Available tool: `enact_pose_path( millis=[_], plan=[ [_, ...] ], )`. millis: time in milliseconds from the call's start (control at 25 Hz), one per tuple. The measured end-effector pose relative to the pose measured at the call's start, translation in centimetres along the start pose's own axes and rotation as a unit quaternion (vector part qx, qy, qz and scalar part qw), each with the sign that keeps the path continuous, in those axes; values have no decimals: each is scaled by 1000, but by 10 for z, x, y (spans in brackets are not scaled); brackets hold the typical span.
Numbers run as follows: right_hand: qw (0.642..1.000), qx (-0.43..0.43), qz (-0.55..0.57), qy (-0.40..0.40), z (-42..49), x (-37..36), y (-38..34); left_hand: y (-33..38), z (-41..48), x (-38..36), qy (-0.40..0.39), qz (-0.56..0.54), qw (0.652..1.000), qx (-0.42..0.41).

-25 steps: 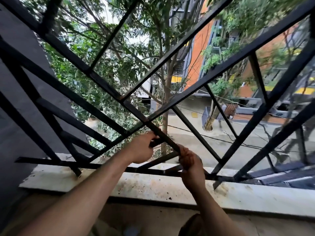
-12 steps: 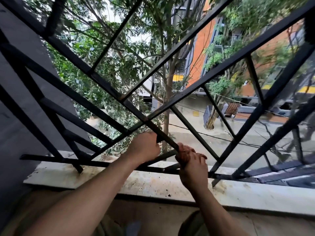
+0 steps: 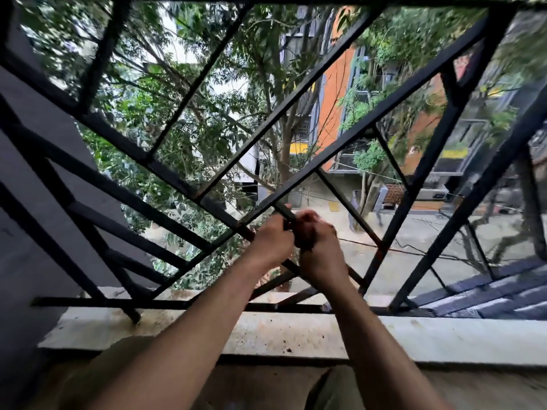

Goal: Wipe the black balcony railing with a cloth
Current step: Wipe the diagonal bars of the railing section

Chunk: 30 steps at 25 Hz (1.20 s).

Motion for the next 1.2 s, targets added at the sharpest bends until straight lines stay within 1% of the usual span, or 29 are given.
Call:
enact_pose_path(
  millis=[40, 120, 160, 200, 240, 280, 360, 400, 440, 480, 520, 560, 600, 640, 720, 800, 840, 880, 920, 960, 1000, 1040, 1080, 1120, 1160, 1200],
  plan=[
    [999, 22, -21, -43, 7, -11, -25, -3, 6, 3, 29, -82, 996, -15],
    [991, 49, 85, -88, 12, -17, -54, -16, 9, 7, 63, -253, 965, -27],
    [986, 76, 115, -97, 7, -17, -54, -23, 8, 7, 70, -309, 948, -20],
    [985, 81, 118, -95, 5, -18, -40, -28, 7, 5, 73, -350, 934, -10],
    [986, 72, 116, -93, 5, -17, -17, -29, 7, 2, 66, -369, 927, -8],
    [993, 51, 76, -75, 4, -12, 7, -34, 8, 0, 65, -372, 926, -1],
    [997, -24, 38, -58, 12, -8, 26, -37, 9, 2, 66, -366, 928, 17],
    [993, -55, 78, -63, 19, -12, 19, -40, 9, 2, 68, -368, 927, 31],
    [995, -19, 84, -43, 21, -14, -6, -37, 9, 1, 58, -378, 924, 24],
    [991, 20, 128, -40, 24, -21, -26, -32, 12, 1, 53, -391, 919, 8],
    [991, 66, 113, -29, 18, -25, -42, -28, 15, -2, 44, -421, 906, -7],
    [987, 100, 119, -35, 11, -30, -37, -26, 16, -6, 29, -444, 896, -3],
    [989, 127, 72, -25, 9, -26, -21, -25, 19, -11, 15, -450, 893, 5],
    [992, 115, 53, -22, 10, -23, 7, -27, 20, -16, 6, -427, 904, 18],
    [996, 74, -56, 3, 8, -8, 51, -29, 20, -25, -4, -370, 928, 42],
    [998, 17, -45, 50, 11, -4, 50, -27, 20, -27, -4, -364, 930, 40],
    [997, 3, -9, 80, 13, -7, 29, -24, 22, -33, -17, -404, 914, 37],
    [994, 20, 64, 85, 11, -14, 8, -19, 23, -40, -36, -461, 885, 44],
    [989, 61, 94, 92, 6, -17, -5, -13, 25, -45, -41, -520, 852, 48],
    [983, 96, 115, 106, -1, -18, 0, -14, 26, -48, -40, -533, 843, 54],
    [981, 116, 104, 115, -7, -12, 21, -21, 29, -51, -30, -508, 859, 61],
    [984, 110, 64, 121, -10, -10, 61, -29, 32, -52, -13, -462, 885, 56],
    [991, 54, 12, 124, -14, -2, 97, -34, 32, -57, -10, -428, 902, 53],
    [990, -25, -58, 127, -17, 1, 126, -37, 32, -64, -15, -420, 906, 58],
    [979, -112, -101, 138, -18, 5, 139, -37, 33, -71, -20, -422, 905, 56],
    [970, -171, -98, 142, -14, 2, 139, -35, 33, -79, -23, -442, 895, 59]
  ],
)
Point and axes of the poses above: each hand's wrist, its own z-axis towards the middle knuckle, its own x-axis out of the back of the hand, y = z × x, the point moved 10 cm from there along z, towards the middle knuckle, and after that the axes turned 8 degrees about -x, right-handed, at the moved point
